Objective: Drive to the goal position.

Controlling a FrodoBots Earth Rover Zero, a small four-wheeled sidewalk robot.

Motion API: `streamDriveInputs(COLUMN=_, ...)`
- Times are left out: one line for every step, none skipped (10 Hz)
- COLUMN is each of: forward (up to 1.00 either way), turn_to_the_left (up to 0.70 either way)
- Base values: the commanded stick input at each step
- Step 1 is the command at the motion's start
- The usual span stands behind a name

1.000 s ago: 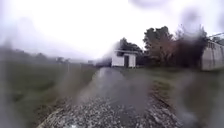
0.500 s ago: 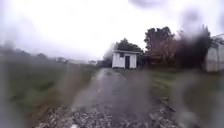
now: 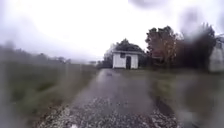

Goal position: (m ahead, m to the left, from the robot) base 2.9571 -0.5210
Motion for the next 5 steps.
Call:
streamDriveInputs(forward=0.85, turn_to_the_left=0.00)
streamDriveInputs(forward=0.85, turn_to_the_left=0.00)
streamDriveInputs(forward=0.85, turn_to_the_left=0.00)
streamDriveInputs(forward=0.85, turn_to_the_left=-0.01)
streamDriveInputs(forward=0.85, turn_to_the_left=-0.08)
